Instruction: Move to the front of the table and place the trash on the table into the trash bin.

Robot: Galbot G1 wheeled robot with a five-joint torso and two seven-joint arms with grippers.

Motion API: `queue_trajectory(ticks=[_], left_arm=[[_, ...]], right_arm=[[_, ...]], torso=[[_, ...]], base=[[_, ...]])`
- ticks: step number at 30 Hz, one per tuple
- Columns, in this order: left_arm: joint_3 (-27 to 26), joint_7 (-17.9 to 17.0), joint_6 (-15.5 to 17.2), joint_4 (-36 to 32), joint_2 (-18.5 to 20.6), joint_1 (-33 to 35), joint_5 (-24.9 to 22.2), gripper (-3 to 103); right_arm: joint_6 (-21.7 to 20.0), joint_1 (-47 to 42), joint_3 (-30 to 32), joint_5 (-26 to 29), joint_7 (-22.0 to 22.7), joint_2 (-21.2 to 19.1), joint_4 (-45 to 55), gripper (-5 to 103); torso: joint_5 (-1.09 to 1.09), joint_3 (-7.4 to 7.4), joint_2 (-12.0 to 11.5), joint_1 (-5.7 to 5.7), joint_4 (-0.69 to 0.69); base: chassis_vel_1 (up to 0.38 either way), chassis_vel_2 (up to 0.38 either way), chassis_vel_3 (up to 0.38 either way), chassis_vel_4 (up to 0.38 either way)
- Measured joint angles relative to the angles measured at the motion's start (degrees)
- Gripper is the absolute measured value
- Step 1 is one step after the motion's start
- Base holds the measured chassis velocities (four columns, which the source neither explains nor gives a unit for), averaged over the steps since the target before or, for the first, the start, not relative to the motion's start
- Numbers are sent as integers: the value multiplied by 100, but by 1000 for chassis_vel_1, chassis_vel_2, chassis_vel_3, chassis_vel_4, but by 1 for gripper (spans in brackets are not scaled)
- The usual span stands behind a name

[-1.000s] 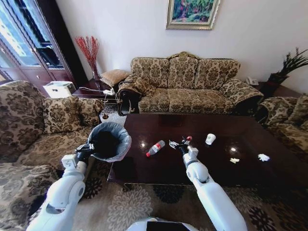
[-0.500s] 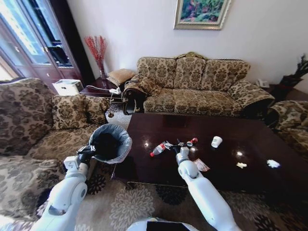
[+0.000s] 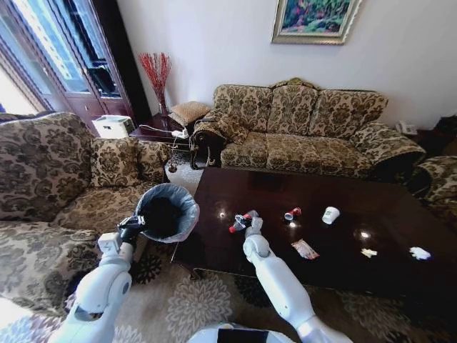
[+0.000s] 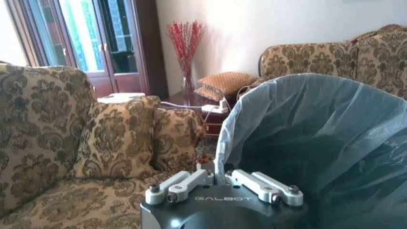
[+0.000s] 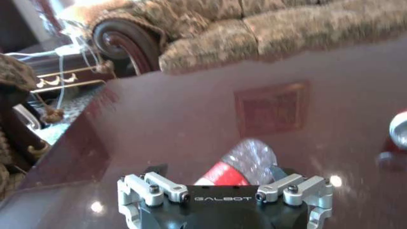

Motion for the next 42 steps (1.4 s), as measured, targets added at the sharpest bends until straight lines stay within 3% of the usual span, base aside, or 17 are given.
queue_trajectory(ticks=[12,22,25,27,28,30,31,34,37,42], left_arm=[[103,169,-37,-2,71,30,-3,2],[86,262,-42,-14,61,60,-13,2],[90,264,-44,-14,101,15,-23,2],[94,266,-45,-14,107,6,-24,2],[107,272,-46,-12,116,0,-26,2],[111,276,-46,-10,118,-1,-25,2],[115,282,-50,-6,119,-1,-26,2],[116,286,-58,-5,116,4,-24,2],[114,300,-71,-5,116,8,-22,2],[115,304,-73,-5,117,-10,-22,2]], right_arm=[[279,553,564,-71,-601,452,-1494,100],[391,718,765,-37,-1047,496,-1887,101],[399,719,781,31,-1054,474,-1878,86],[401,722,790,46,-1055,473,-1883,86],[405,734,815,69,-1075,475,-1910,75],[409,745,834,81,-1089,480,-1938,75],[415,768,865,93,-1101,491,-1984,64],[418,784,893,103,-1106,494,-2005,59],[419,781,901,121,-1101,465,-1975,43],[414,701,889,122,-1025,394,-1781,35]], torso=[[0,0,-1,0,1],[0,-1,-1,-1,2],[0,-1,-1,-1,1],[1,-1,-1,-1,1],[0,-1,-1,-1,1],[0,-1,-1,-1,1],[0,-1,-1,-1,2],[0,-1,-1,-1,2],[0,-2,-1,-1,2],[1,-1,-1,-1,2]], base=[[0,0,0,0],[0,0,0,0],[0,0,0,0],[0,0,0,0],[0,0,0,0],[0,0,0,0],[0,0,0,0],[0,0,0,0],[0,0,0,0],[0,0,0,0]])
